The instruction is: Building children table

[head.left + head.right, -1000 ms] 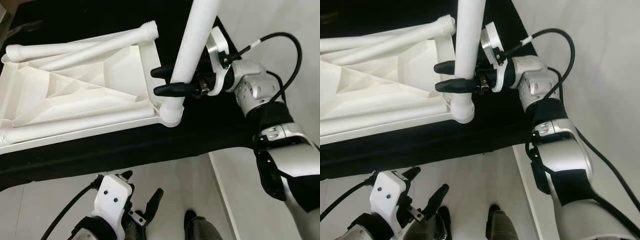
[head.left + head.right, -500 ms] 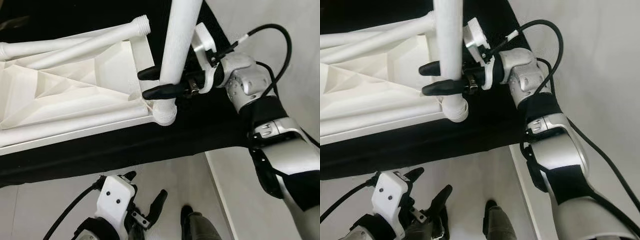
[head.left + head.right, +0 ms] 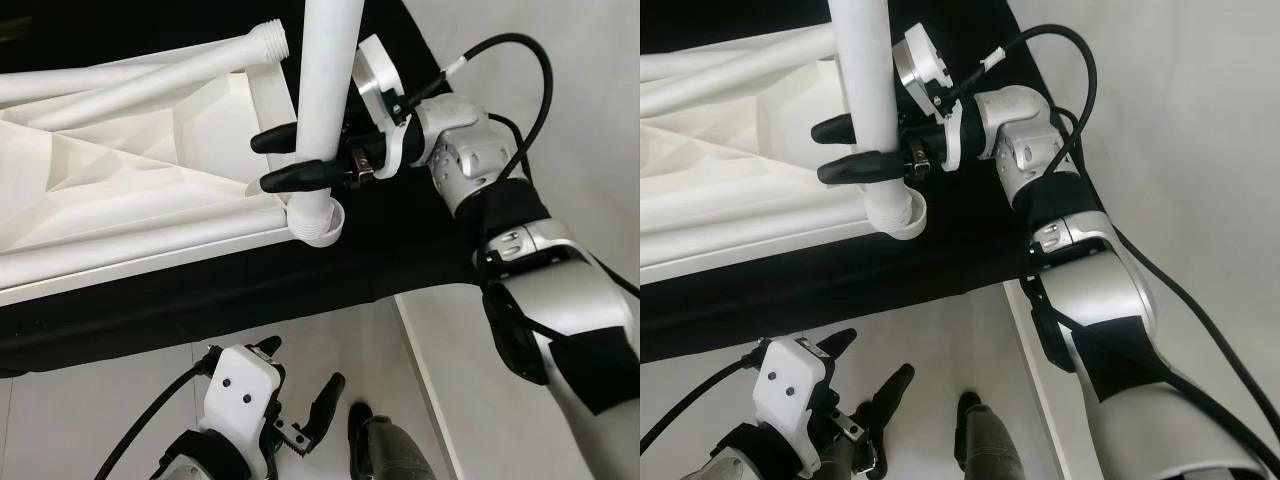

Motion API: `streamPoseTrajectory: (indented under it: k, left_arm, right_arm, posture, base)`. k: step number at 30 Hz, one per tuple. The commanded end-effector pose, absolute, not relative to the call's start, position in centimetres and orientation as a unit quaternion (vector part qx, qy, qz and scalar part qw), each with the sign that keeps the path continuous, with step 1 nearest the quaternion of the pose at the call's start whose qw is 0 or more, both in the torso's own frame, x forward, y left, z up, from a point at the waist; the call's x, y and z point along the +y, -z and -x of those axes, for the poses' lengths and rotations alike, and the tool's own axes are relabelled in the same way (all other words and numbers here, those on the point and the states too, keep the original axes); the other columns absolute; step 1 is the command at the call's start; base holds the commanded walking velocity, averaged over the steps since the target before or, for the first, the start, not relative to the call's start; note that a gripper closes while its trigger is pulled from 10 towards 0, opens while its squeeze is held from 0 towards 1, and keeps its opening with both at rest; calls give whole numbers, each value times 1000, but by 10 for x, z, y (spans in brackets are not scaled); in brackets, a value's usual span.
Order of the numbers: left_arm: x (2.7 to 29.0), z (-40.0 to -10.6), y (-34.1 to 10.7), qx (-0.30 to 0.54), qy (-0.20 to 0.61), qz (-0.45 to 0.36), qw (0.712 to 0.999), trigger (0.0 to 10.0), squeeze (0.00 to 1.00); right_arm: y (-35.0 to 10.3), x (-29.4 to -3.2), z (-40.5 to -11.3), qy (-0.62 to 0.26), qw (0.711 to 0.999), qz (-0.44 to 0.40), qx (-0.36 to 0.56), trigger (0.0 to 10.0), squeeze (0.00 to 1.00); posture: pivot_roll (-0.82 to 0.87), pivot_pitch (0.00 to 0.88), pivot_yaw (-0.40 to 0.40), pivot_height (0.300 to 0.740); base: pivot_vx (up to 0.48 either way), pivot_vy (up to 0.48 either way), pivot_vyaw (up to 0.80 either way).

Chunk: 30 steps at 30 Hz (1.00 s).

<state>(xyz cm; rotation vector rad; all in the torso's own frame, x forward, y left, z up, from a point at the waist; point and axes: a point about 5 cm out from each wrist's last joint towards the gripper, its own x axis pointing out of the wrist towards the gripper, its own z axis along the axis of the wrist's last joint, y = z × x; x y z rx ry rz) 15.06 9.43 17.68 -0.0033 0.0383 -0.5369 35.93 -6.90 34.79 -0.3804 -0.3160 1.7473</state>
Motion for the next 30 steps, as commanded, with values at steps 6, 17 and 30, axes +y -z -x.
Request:
streamPoseTrajectory:
  k: [6, 17, 30]
  left_arm:
    - [92, -148, -174, 30, 263, 2, 964, 10000, 0]
    - [95, -147, -176, 28, 251, -4, 968, 10000, 0]
    - [97, -146, -179, 19, 240, -13, 971, 10000, 0]
  right_arm:
    - [-340, -66, -361, -761, 616, 164, -122, 10000, 0]
    - [-338, -76, -365, -753, 627, 162, -117, 10000, 0]
    - [-332, -77, -367, -751, 631, 163, -104, 10000, 0]
  posture:
    - [29, 426, -9, 740]
    - [39, 428, -3, 740]
    - [45, 429, -6, 740]
  base:
    - [0, 0, 0]
    - [0, 0, 0]
    - [0, 0, 0]
